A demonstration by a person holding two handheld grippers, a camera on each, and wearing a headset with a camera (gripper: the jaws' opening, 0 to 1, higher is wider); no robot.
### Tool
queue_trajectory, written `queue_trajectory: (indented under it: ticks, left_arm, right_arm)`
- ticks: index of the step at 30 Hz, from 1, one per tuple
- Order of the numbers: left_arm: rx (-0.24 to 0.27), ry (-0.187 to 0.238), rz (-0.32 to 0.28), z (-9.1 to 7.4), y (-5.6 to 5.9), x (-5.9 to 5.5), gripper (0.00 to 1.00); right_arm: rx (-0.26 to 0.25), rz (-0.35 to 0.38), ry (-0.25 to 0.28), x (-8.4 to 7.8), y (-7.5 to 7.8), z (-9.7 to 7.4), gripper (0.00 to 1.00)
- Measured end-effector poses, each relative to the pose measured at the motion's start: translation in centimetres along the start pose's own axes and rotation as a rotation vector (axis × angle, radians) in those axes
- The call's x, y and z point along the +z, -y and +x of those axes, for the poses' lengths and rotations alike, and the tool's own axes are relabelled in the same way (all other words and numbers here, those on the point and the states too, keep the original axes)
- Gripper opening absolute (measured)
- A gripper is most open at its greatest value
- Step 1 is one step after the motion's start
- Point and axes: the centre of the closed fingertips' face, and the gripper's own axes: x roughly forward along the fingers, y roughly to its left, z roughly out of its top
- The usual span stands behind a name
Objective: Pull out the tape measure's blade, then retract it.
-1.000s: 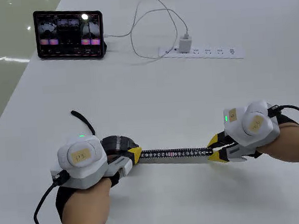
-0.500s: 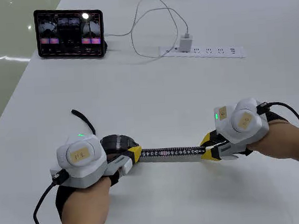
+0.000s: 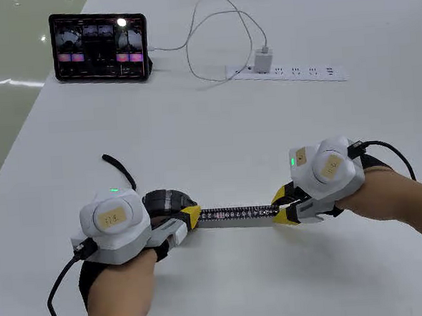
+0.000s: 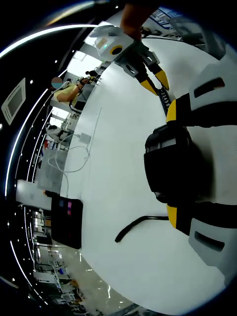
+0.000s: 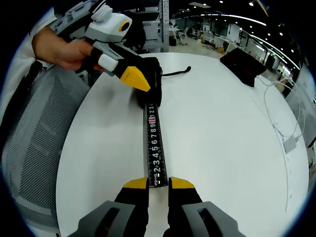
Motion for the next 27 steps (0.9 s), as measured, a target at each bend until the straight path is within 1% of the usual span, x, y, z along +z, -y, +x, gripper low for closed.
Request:
queue_trajectory:
  ticks: [15,27]
  left_arm:
    - [-0.005,0.003,-0.008,0.0,0.0,0.0,0.57]
    - [-0.009,0.003,-0.011,0.0,0.0,0.0,0.57]
  right_arm:
    - [0.011,0.001,0.019,1.5,0.0,0.9,0.1]
    - [0.023,0.006,0.041,2.7,-0.4,1.8,0.1]
